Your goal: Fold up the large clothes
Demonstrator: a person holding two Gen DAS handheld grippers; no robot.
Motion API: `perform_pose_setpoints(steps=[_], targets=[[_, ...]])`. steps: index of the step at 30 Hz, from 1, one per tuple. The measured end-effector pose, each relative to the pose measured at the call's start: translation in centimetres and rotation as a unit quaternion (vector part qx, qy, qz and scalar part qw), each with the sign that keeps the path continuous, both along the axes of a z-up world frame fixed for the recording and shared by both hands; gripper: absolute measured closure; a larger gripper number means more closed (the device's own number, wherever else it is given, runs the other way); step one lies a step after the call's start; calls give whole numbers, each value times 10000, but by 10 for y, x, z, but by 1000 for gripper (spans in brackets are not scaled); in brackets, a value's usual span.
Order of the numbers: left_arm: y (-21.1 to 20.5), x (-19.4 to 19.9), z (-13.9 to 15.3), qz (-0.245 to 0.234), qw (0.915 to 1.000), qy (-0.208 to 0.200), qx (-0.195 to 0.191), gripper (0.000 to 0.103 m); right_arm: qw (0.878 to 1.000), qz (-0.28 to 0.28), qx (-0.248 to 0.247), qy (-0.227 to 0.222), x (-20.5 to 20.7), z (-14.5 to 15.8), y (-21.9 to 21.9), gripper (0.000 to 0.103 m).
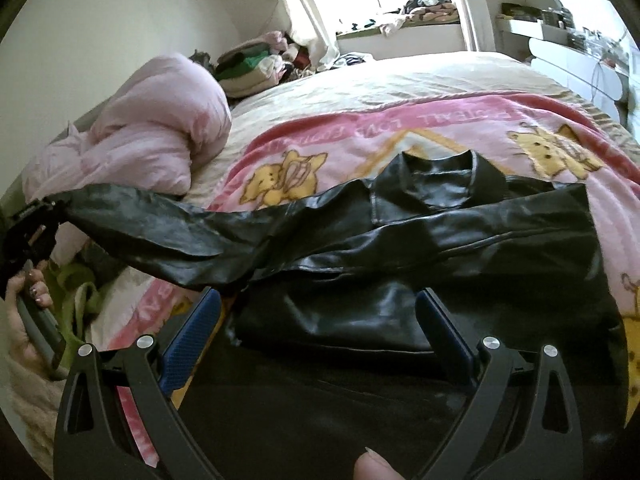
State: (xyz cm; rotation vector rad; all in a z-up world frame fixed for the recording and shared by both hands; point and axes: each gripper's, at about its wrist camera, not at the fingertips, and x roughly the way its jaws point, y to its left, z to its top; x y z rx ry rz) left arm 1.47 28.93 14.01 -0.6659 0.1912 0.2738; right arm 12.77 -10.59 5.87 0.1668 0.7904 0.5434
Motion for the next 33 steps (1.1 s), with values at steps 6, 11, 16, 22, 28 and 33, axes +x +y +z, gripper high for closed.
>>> perform_pose_setpoints(steps=[6, 11, 16, 22, 28, 33], targets=[[-55, 17, 32, -601, 9970, -230, 431, 103, 9994, -234, 239, -68, -3, 8, -31, 6], [-119, 35, 53, -1260, 9876, -327, 875, 103, 9974, -553, 450, -96, -3, 11, -68, 6], [-175, 57, 58, -1857, 9754, -273, 1155, 103, 9941, -898, 598, -66, -6, 7, -105, 6], [-229, 83, 40, -2480, 9595, -89, 1335, 103, 9878, -1373, 738, 17, -13, -2, -152, 6], [-281, 104, 10, -3157, 9356, 267, 1556, 103, 9753, -1988, 954, 143, -17, -11, -203, 6], [-319, 121, -28, -3657, 9125, 701, 1694, 103, 9619, -2467, 1158, 229, -20, -18, -246, 6]])
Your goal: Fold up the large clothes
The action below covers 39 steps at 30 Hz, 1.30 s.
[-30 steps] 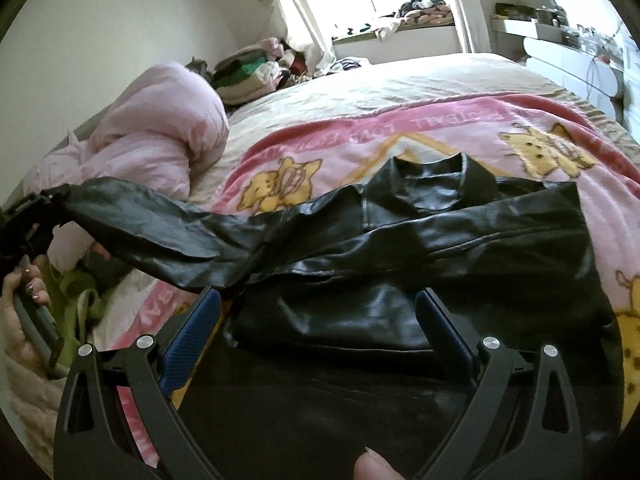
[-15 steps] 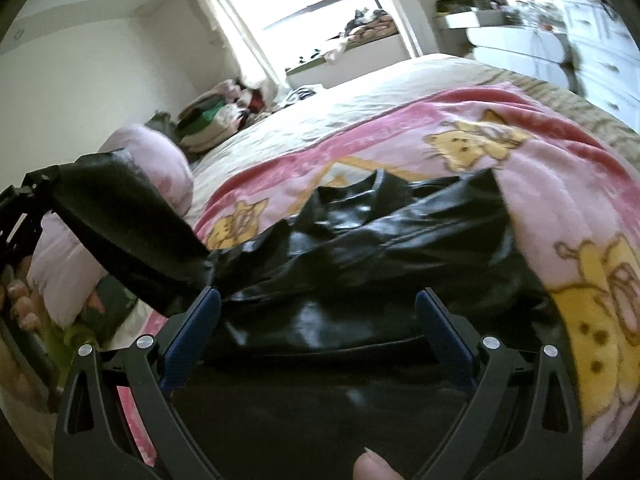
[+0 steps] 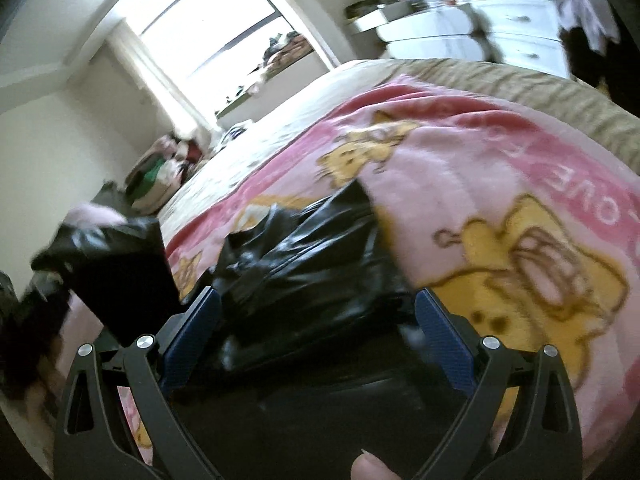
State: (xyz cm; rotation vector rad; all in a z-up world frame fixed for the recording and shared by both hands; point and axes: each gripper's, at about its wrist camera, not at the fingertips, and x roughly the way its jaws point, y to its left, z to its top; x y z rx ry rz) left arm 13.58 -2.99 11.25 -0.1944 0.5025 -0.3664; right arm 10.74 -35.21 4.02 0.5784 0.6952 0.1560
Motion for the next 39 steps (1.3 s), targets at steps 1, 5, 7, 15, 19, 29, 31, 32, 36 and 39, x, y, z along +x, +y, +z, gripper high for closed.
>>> perform_pose_setpoints(steps=[1, 5, 7, 15, 19, 29, 31, 32, 36, 39], targets=[[-10, 2, -7, -94, 9999, 67, 119, 103, 10000, -76, 18, 18, -1, -1, -5, 6], [-35, 11, -38, -387, 9972, 367, 529, 103, 9993, -343, 88, 110, -6, -8, -26, 6], [-46, 16, -57, -513, 9945, 596, 689, 103, 9989, -425, 118, 145, -8, -10, -31, 6], [-64, 17, -108, -937, 9835, 1105, 1087, 100, 9982, -551, 100, 201, -10, -13, -42, 6], [-76, 11, -126, -1141, 9739, 1263, 1502, 95, 9984, -509, 112, 203, -10, -13, -39, 6], [-61, -22, -121, -1408, 9743, 1278, 1209, 30, 9991, 13, 182, 377, 7, -16, -10, 6], [-49, -30, -112, -1326, 9781, 1165, 1108, 29, 9985, 232, 247, 440, 15, -19, -2, 6], [-37, -32, -106, -1189, 9813, 1103, 1042, 26, 9978, 353, 257, 507, 21, -21, 5, 6], [7, -28, -85, -514, 9898, 973, 902, 22, 9948, 693, 312, 682, 49, -30, 26, 6], [54, -17, -75, 205, 9922, 1033, 660, 20, 9922, 793, 369, 890, 73, -41, 38, 13]])
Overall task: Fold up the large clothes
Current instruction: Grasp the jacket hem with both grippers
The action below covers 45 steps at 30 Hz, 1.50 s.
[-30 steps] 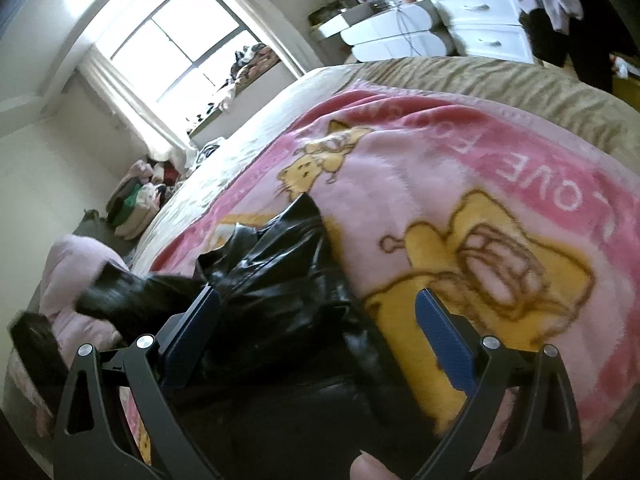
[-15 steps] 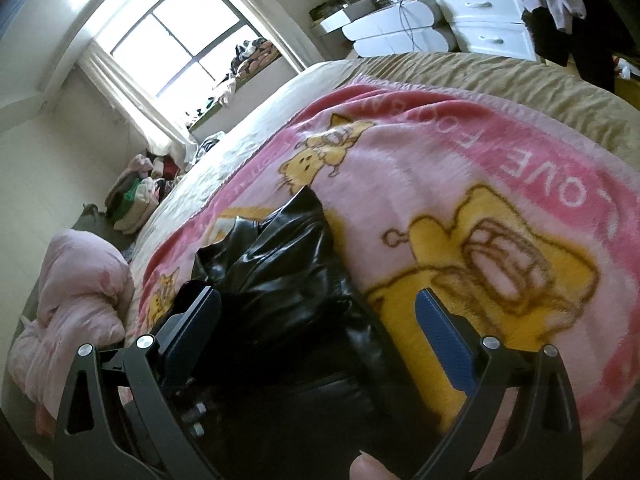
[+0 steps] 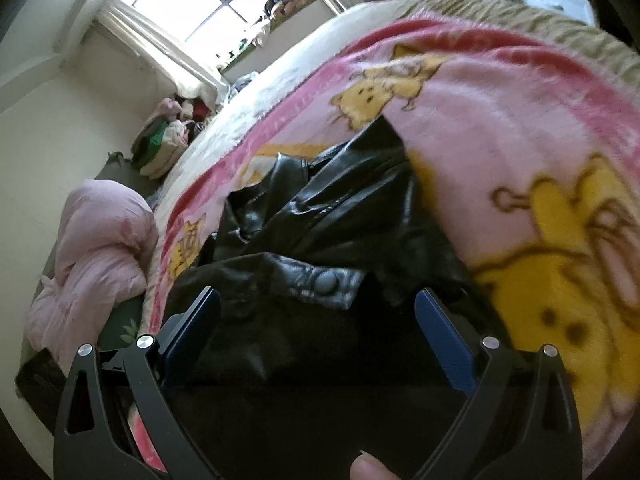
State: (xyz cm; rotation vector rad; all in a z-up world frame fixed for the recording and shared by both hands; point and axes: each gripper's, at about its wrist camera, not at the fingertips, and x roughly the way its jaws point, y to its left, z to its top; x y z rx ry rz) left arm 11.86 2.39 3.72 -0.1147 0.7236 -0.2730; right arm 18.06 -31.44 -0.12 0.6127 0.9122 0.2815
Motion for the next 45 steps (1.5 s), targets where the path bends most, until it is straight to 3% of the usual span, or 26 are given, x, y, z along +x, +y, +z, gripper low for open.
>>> perform_pose_setpoints(steps=[4, 5, 6, 8, 10, 14, 17, 18, 19, 23, 26, 31, 37, 40, 42, 45], targets=[[57, 8, 9, 791, 9960, 14, -423, 18, 9992, 143, 152, 350, 21, -19, 11, 45], [67, 10, 11, 942, 9944, 12, -475, 18, 9987, 216, 185, 430, 25, -23, 15, 59], [75, 12, 12, 1071, 9930, 20, -505, 18, 9988, 262, 141, 392, 26, -23, 18, 61], [89, 15, 14, 1308, 9897, 30, -579, 17, 9989, 439, -126, -44, 24, -8, 28, 68], [101, 24, 18, 1513, 9861, 22, -682, 17, 9958, 611, -415, -534, 21, 13, 37, 90], [108, 53, 22, 1783, 9811, 26, -745, 17, 9784, 881, -947, -1611, 14, 65, 48, 91], [105, 74, 16, 1862, 9796, 127, -752, 20, 9614, 998, -1569, -2029, 12, 86, 54, 91], [102, 82, 11, 1853, 9794, 199, -776, 30, 9563, 1035, -1796, -2060, 14, 86, 56, 91], [98, 91, 4, 1835, 9793, 300, -801, 47, 9547, 1056, -1898, -2036, 17, 83, 57, 91], [86, 113, -22, 1800, 9793, 622, -681, 82, 9541, 1083, -2197, -1725, 28, 58, 59, 91], [75, 123, -43, 1638, 9798, 962, -620, 95, 9616, 963, -2088, -1499, 33, 40, 52, 91], [64, 132, -80, 1530, 9787, 1336, -312, 95, 9669, 845, -2059, -1248, 39, 20, 47, 91], [64, 132, -92, 1493, 9794, 1334, -266, 95, 9695, 700, -2147, -953, 47, 4, 47, 89], [64, 131, -92, 1494, 9790, 1345, -336, 95, 9711, 665, -2208, -610, 52, -6, 46, 80], [65, 133, -93, 1490, 9792, 1330, -356, 95, 9711, 506, -2287, -459, 49, -2, 43, 51], [65, 132, -94, 1478, 9800, 1290, -335, 95, 9664, -235, -2321, -1078, 28, 30, 34, 48]])
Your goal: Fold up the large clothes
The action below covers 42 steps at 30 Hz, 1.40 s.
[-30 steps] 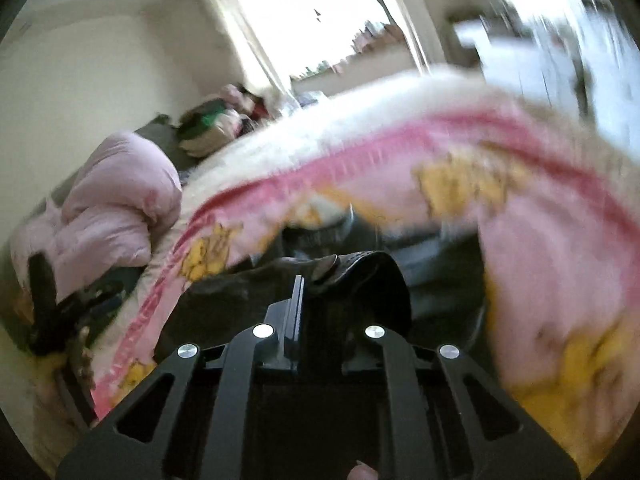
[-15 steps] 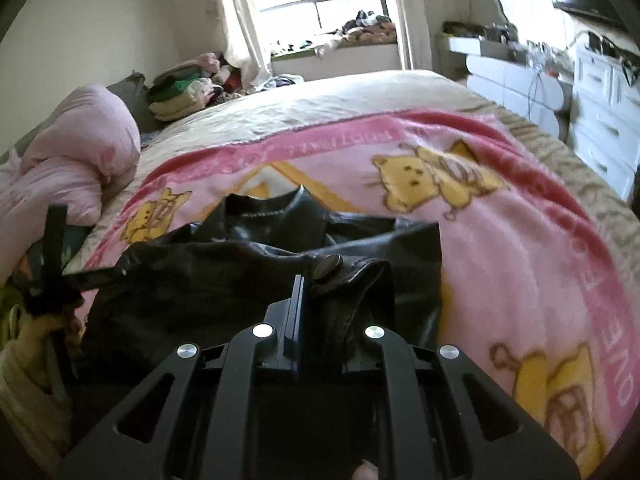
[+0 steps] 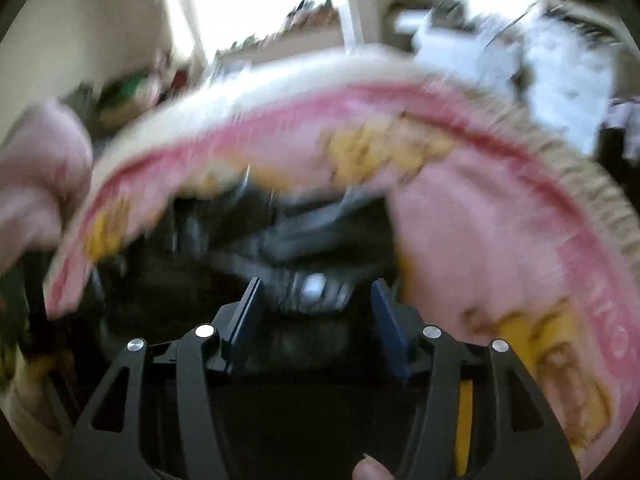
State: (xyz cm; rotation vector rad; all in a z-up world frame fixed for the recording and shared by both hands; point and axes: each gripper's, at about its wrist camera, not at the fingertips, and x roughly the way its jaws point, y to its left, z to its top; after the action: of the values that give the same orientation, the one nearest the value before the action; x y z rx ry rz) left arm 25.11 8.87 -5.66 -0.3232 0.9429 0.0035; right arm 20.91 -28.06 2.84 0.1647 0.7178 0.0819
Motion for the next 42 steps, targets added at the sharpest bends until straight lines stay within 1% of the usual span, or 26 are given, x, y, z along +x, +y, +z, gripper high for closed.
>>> perform_pose_setpoints(steps=[1, 2, 4, 5, 6, 7, 9, 10, 13, 14, 15, 17, 20, 22, 24, 25, 26, 27, 29, 32, 35, 37, 39, 42], targets=[[0, -1, 0, -2, 10000, -7, 4, 95, 9997, -56, -29, -231, -4, 10, 2, 48], [0, -1, 0, -2, 10000, -9, 4, 95, 9994, 25, -25, -335, -6, 16, 6, 48], [0, -1, 0, 2, 10000, -9, -1, 95, 9983, 498, -34, -311, 1, 20, 27, 48], [0, -1, 0, 2, 10000, -13, 1, 95, 9969, 739, -174, -226, 8, 18, 44, 48], [0, -1, 0, -1, 10000, -19, 1, 95, 9957, 859, -311, -161, 12, 14, 55, 49], [0, -1, 0, -1, 10000, -19, -8, 95, 9938, 1000, -480, -70, 18, 9, 68, 49], [1, -1, 0, -17, 10000, -36, -47, 95, 9883, 1269, -785, 319, 35, -14, 96, 51], [2, -1, 0, -24, 10000, -43, -68, 95, 9871, 1278, -862, 444, 39, -21, 102, 51], [5, -2, 0, -49, 9999, -63, -109, 94, 9799, 1118, -1251, 1078, 55, -58, 113, 53], [5, -2, 0, -57, 9999, -68, -124, 94, 9777, 1119, -1238, 1278, 59, -70, 112, 53], [6, -2, -1, -60, 9999, -76, -140, 94, 9781, 1097, -1171, 1328, 60, -78, 111, 53], [6, -2, -1, -65, 9998, -89, -135, 94, 9807, 1079, -1013, 1281, 59, -85, 107, 53], [5, -2, -2, -64, 9999, -90, -121, 94, 9823, 1094, -803, 1293, 59, -85, 102, 53], [6, -2, -1, -68, 9998, -101, -148, 94, 9821, 1168, -738, 1281, 58, -80, 100, 53], [11, -9, 10, -95, 9994, -183, -294, 94, 9844, 1254, -500, 1124, 50, -64, 90, 52], [13, -13, 15, -93, 9991, -223, -347, 89, 9865, 1295, -294, 958, 42, -52, 84, 52], [14, -18, 21, -94, 9988, -288, -385, 77, 9879, 1304, -151, 831, 35, -43, 79, 51], [14, -27, 29, -114, 9987, -376, -329, 73, 9889, 1308, -58, 697, 25, -33, 74, 50], [11, -39, 40, -167, 9984, -499, -206, 72, 9900, 1310, 4, 522, 9, -21, 68, 50], [5, -64, 48, -290, 9975, -616, -205, 72, 9902, 1330, 149, 402, -13, -13, 61, 50], [-9, -79, 44, -492, 9972, -543, -150, 72, 9903, 1328, 188, 351, -29, -12, 60, 50], [-21, -83, 33, -649, 9973, -345, 91, 72, 9903, 1331, 228, 330, -38, -12, 60, 50], [-27, -84, 20, -686, 9970, -204, 286, 72, 9899, 1355, 244, 332, -46, -10, 62, 50], [-25, -84, 12, -669, 9972, -158, 278, 72, 9903, 1358, 133, 265, -52, -7, 69, 47]])
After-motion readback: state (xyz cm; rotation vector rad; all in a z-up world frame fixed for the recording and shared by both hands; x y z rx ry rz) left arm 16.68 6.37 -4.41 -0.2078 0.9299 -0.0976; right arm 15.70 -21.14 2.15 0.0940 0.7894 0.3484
